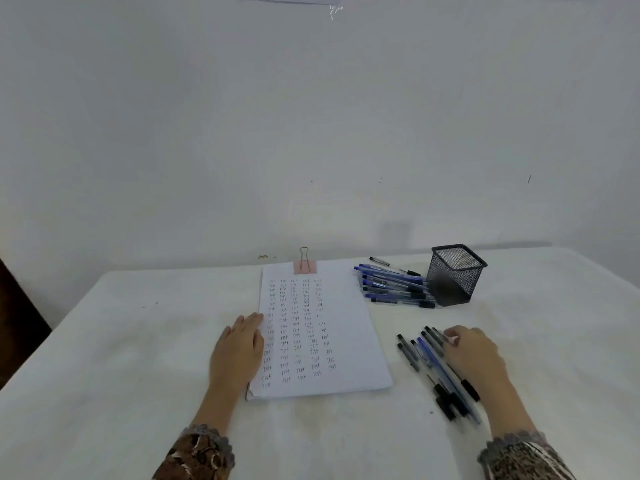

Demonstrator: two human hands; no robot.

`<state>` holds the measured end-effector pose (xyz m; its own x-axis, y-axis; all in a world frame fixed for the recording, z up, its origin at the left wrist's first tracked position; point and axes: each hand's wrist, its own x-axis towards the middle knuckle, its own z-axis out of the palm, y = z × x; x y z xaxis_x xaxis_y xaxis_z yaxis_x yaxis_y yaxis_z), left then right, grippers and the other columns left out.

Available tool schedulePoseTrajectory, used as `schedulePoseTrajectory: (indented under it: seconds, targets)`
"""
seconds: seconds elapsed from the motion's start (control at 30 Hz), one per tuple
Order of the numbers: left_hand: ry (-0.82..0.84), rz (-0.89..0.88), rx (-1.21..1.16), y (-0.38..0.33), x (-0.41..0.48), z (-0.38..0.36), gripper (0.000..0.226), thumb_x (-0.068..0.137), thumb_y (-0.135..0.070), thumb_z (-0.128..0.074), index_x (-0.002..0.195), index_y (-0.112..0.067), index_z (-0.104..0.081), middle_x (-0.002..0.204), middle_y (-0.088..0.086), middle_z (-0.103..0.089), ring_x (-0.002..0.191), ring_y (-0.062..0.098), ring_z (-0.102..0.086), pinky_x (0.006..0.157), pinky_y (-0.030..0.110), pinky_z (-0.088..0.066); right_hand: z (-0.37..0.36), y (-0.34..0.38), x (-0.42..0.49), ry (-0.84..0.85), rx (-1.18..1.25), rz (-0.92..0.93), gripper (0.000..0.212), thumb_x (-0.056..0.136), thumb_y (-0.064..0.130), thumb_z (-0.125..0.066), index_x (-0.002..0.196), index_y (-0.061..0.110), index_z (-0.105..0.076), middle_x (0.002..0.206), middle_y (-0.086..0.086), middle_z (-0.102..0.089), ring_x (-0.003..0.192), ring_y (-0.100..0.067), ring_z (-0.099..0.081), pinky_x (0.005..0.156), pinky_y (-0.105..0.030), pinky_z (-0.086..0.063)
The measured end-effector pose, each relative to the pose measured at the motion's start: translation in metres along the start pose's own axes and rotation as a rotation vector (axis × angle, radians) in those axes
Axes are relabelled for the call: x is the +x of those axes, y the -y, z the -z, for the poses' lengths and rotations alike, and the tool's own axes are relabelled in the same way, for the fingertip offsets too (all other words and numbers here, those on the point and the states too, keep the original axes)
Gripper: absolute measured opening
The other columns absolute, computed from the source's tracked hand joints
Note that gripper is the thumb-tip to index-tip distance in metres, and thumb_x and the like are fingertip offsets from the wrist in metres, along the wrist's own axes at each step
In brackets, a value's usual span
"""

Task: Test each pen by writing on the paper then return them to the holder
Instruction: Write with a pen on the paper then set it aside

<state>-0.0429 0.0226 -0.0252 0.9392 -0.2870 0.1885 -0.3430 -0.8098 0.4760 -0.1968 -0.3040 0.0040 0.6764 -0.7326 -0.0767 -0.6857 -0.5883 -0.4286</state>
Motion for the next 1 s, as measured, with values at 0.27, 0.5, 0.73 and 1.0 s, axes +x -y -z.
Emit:
schedulePoseTrajectory:
  seconds: [0.27,0.5,0.73,1.0]
  targets:
    - [-0.005,-0.016,0.010,0.005,0.003,-0.005,0.042,0.099,-0.019,-0.029,0.141,-0.020,-0.036,0.148,-0.005,-0.035,0.141,0.013,-0.023,0.115,0.030,-0.015,0.011,0.007,0.020,0.043,-0.057,0.027,0.034,0.084,0.024,-0.058,0.118,0.020,-0.058,0.127,-0.009,-0.052,0.113,-0.030,-0.052,0.097,-0.040,-0.044]
    - [0.000,-0.015,-0.002,0.006,0.004,-0.005,0.043,0.099,-0.020,-0.029,0.141,-0.020,-0.035,0.149,-0.005,-0.033,0.141,0.012,-0.022,0.116,0.029,-0.013,0.005,0.094,0.054,-0.086,-0.199,0.411,0.026,0.088,0.025,-0.057,0.114,0.027,-0.059,0.119,0.000,-0.055,0.112,-0.024,-0.051,0.094,-0.037,-0.043]
    - [-0.014,-0.026,-0.008,0.007,0.004,-0.006,0.042,0.099,-0.020,-0.030,0.141,-0.021,-0.036,0.148,-0.006,-0.035,0.141,0.012,-0.023,0.115,0.028,-0.014,-0.010,0.088,0.073,-0.101,-0.426,0.555,0.024,0.093,0.027,-0.050,0.116,0.023,-0.055,0.124,0.002,-0.051,0.117,-0.019,-0.046,0.097,-0.034,-0.036]
    - [-0.007,-0.022,0.005,0.008,0.006,-0.007,0.044,0.098,-0.025,-0.024,0.141,-0.022,-0.036,0.148,-0.008,-0.034,0.141,0.011,-0.022,0.115,0.027,-0.012,-0.007,0.091,0.082,0.029,-0.428,0.565,0.022,0.094,0.020,-0.049,0.114,0.014,-0.053,0.122,-0.005,-0.051,0.110,-0.022,-0.052,0.090,-0.032,-0.039]
